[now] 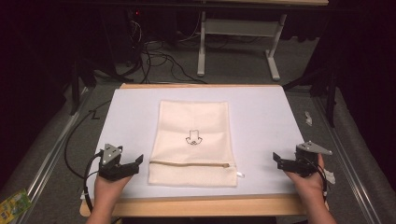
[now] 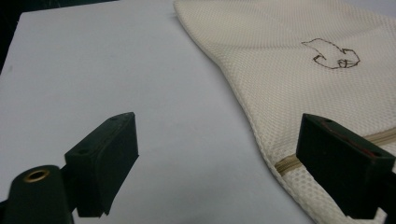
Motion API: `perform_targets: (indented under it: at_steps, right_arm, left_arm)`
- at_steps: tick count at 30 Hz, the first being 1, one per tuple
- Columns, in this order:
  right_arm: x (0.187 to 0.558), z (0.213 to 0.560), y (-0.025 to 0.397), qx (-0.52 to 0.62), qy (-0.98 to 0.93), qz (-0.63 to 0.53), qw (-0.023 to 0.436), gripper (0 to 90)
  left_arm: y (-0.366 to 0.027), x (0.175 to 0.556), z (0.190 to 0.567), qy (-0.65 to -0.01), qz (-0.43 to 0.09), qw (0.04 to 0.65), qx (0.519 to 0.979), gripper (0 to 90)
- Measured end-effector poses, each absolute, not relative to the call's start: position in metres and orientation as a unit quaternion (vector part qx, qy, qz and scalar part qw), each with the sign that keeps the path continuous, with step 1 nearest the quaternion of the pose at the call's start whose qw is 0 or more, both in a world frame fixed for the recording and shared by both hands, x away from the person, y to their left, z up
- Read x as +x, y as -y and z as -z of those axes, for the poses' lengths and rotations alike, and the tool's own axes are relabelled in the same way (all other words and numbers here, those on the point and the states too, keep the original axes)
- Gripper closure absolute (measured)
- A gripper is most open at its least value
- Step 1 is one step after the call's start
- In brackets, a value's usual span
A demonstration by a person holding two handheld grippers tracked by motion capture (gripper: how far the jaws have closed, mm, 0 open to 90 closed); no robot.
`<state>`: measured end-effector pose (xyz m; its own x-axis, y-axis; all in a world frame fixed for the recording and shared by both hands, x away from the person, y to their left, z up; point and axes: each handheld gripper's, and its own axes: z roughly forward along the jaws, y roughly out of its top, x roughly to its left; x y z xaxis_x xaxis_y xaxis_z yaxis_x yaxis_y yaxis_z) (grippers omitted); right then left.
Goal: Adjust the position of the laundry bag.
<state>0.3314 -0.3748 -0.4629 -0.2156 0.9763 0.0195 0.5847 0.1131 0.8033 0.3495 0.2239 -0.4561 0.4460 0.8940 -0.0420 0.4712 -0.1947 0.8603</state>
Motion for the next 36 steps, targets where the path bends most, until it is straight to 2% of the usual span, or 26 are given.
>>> perform_targets:
  at_steps: [5,9,10,11,12,13,16,21,24,25,26,27,28,30,32,34,36]
  right_arm:
    - [0.328,0.460,0.378,0.561,-0.689,-0.368,0.275,5.5]
    - [0.326,0.457,0.380,0.562,-0.681,-0.376,0.281,7.3]
    - [0.326,0.456,0.380,0.560,-0.681,-0.377,0.282,7.6]
    - [0.325,0.456,0.379,0.561,-0.681,-0.377,0.282,8.0]
    - [0.325,0.456,0.377,0.560,-0.682,-0.378,0.281,8.7]
    - [0.326,0.456,0.374,0.554,-0.687,-0.378,0.279,11.5]
    - [0.326,0.456,0.370,0.548,-0.693,-0.381,0.270,15.5]
    - [0.325,0.454,0.352,0.522,-0.711,-0.392,0.262,18.4]
    - [0.326,0.455,0.341,0.508,-0.724,-0.390,0.256,19.8]
    - [0.326,0.455,0.337,0.508,-0.726,-0.390,0.251,19.9]
    - [0.327,0.456,0.333,0.504,-0.729,-0.391,0.247,20.1]
    - [0.327,0.456,0.333,0.504,-0.729,-0.391,0.247,20.1]
    - [0.328,0.456,0.327,0.502,-0.732,-0.392,0.242,21.0]
    - [0.330,0.457,0.322,0.493,-0.739,-0.394,0.236,24.9]
    - [0.331,0.457,0.319,0.490,-0.741,-0.398,0.228,27.1]
    - [0.337,0.454,0.307,0.484,-0.745,-0.415,0.195,31.1]
    - [0.340,0.453,0.301,0.478,-0.749,-0.419,0.188,32.0]
  left_arm:
    - [-0.221,0.353,0.457,-0.478,-0.218,0.437,0.731,16.8]
    - [-0.207,0.351,0.459,-0.461,-0.226,0.422,0.747,17.2]
    - [-0.205,0.350,0.460,-0.459,-0.223,0.423,0.749,22.3]
    - [-0.201,0.350,0.460,-0.456,-0.211,0.425,0.753,22.3]
    - [-0.198,0.350,0.460,-0.456,-0.192,0.427,0.757,26.0]
    - [-0.194,0.351,0.461,-0.457,-0.174,0.429,0.760,33.9]
    - [-0.181,0.353,0.464,-0.453,-0.142,0.433,0.766,38.4]
    - [-0.165,0.359,0.471,-0.471,-0.130,0.399,0.776,44.1]
    - [-0.160,0.360,0.474,-0.473,-0.140,0.388,0.779,47.8]
    - [-0.159,0.360,0.475,-0.472,-0.143,0.385,0.780,49.9]
    - [-0.157,0.360,0.476,-0.471,-0.146,0.382,0.782,62.9]
    - [-0.156,0.360,0.477,-0.468,-0.148,0.377,0.785,62.9]
    - [-0.155,0.359,0.478,-0.462,-0.151,0.375,0.789,84.6]
    - [-0.152,0.358,0.477,-0.441,-0.145,0.372,0.804,90.0]
    - [-0.151,0.357,0.478,-0.434,-0.136,0.377,0.807,90.0]
    - [-0.145,0.353,0.477,-0.416,-0.127,0.380,0.816,90.0]
    - [-0.142,0.352,0.477,-0.411,-0.127,0.378,0.820,90.0]
